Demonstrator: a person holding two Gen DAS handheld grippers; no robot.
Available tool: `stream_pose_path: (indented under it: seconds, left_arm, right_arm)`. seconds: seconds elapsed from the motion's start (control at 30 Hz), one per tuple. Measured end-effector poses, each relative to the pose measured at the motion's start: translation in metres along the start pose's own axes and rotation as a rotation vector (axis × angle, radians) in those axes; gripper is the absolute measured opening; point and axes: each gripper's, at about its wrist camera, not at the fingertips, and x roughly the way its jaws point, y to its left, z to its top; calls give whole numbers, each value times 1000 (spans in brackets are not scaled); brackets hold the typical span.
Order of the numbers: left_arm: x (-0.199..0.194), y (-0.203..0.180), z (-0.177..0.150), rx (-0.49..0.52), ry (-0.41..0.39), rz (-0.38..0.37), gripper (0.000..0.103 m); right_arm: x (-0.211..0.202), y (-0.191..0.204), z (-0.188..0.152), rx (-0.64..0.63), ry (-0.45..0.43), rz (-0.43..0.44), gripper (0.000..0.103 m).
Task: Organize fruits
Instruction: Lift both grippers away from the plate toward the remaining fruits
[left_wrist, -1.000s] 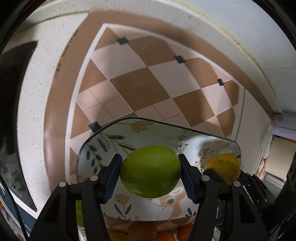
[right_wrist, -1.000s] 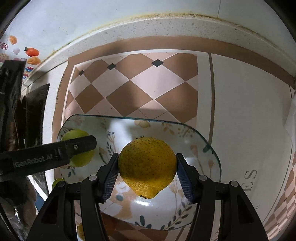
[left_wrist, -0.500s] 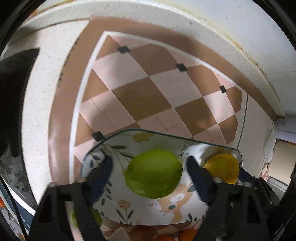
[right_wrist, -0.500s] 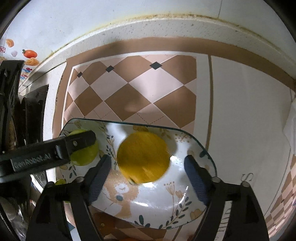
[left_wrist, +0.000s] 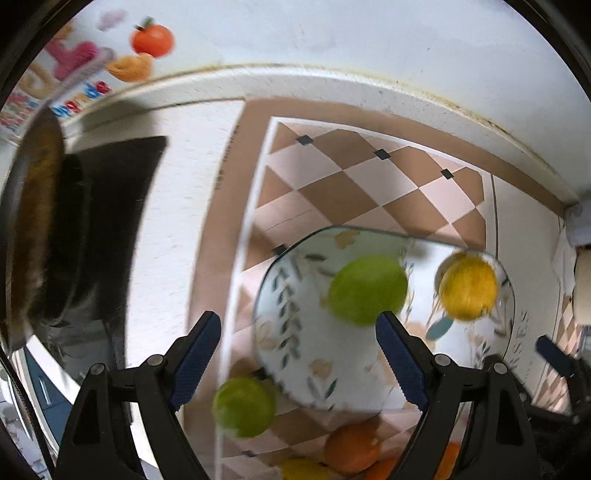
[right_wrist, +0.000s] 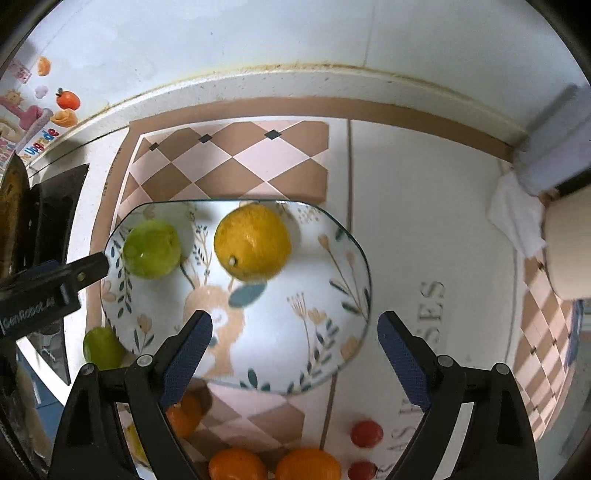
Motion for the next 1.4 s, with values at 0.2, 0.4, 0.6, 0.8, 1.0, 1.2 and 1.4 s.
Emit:
stream_pose_path:
  seconds: [0.2,0.4,0.6,0.8,1.0,1.2,1.4]
  left_arm:
    - [-39,-20,-29,23,-109,26,86]
    - [-75,-17,-65,35,-232,5,86]
    - [-117,-11,-102,44,-330,-22,86]
    - [-145,-4,-134,54,-395,-40,86]
    - [-172,1,-162,63,-461,-49,86]
    - [-195,6,-181,66,-514,-63,86]
    - [-198,8,-188,71,-513,-84,86]
  right_arm:
    - [-38,7,-33,10,-80,-16,93]
    - [-84,12,-69,19,-170,-11,93]
    - [-131,18,-102,20,-251,6,93]
    - [-173,23,-135,11,-317,16,93]
    - [-213,22,-161,22,-395,16,93]
    - [-238,25,-184,38,-438,42,93]
    - [-238,22,-192,63,-432,82,93]
